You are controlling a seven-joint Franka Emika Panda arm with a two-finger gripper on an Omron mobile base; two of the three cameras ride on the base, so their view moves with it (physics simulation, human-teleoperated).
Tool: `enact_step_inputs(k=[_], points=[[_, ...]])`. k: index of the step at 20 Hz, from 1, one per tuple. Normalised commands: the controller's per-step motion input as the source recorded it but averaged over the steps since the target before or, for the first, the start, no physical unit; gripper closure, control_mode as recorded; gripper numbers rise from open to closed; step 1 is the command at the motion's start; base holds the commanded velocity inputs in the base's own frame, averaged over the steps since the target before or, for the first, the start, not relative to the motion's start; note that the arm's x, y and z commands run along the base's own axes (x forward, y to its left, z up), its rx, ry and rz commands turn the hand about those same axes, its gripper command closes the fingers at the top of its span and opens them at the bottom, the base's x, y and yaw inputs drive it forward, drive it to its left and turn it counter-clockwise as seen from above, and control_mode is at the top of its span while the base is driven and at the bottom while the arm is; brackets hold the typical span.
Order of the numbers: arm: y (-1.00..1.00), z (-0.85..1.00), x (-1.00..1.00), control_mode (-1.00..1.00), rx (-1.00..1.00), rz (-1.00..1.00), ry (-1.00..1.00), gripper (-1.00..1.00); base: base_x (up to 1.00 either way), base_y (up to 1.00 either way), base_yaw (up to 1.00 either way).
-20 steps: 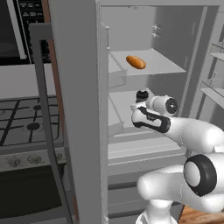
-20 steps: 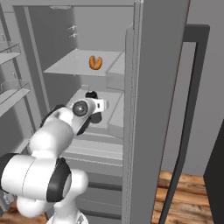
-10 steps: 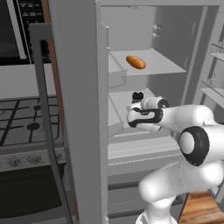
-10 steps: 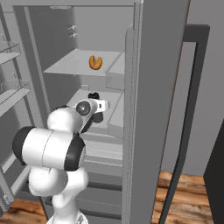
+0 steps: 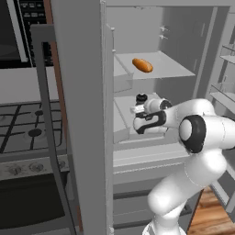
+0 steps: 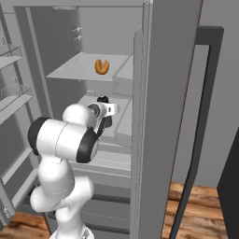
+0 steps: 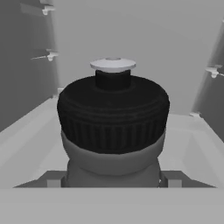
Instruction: Move the water bottle and hotdog bun from the top shelf to the second highest shelf to make space. Then, place the pitcher from the counter on the cleared top shelf.
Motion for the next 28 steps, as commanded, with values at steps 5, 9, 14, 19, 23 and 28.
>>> enact_step_inputs(k=[5,9,14,19,23,28], points=[[0.0,-0.18,0.42,-1.0,0.0,0.0,0.0,1.0,0.0,0.0,0.0],[0.0,-0.22,0.29,-1.0,0.0,0.0,0.0,-1.0,0.0,0.0,0.0],[-0.05,-0.22,0.02,-1.0,0.0,0.0,0.0,-1.0,0.0,0.0,0.0],[-0.2,-0.01,-0.04,-1.0,0.0,0.0,0.0,-1.0,0.0,0.0,0.0],[-0.12,0.0,-0.05,-1.0,0.0,0.0,0.0,-1.0,0.0,0.0,0.0],[0.0,0.19,-0.1,-1.0,0.0,0.0,0.0,-1.0,0.0,0.0,0.0]])
